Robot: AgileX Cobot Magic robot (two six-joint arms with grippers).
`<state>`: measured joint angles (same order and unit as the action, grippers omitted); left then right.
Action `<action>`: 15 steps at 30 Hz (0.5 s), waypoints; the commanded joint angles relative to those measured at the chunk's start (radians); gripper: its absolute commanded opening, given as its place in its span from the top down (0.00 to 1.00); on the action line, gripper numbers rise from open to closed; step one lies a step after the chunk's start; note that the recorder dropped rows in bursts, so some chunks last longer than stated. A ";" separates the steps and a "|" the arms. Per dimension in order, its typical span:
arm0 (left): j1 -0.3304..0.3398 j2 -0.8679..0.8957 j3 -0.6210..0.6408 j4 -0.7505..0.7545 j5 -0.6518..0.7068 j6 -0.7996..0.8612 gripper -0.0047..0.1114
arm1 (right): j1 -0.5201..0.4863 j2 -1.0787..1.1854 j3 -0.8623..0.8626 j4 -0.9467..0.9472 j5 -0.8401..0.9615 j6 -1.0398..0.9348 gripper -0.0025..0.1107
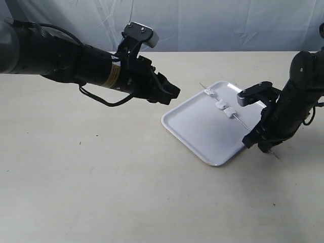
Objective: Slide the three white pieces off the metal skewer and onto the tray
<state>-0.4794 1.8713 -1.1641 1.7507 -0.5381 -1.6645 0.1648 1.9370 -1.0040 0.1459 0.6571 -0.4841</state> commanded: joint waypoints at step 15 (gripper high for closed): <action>0.028 0.146 -0.004 -0.638 -0.387 -0.199 0.51 | -0.004 -0.523 0.238 0.273 0.069 -0.069 0.98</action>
<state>-0.4334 1.9960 -1.1641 1.1996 -0.9020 -1.8835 0.1652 1.4718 -0.7911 0.4114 0.7329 -0.5636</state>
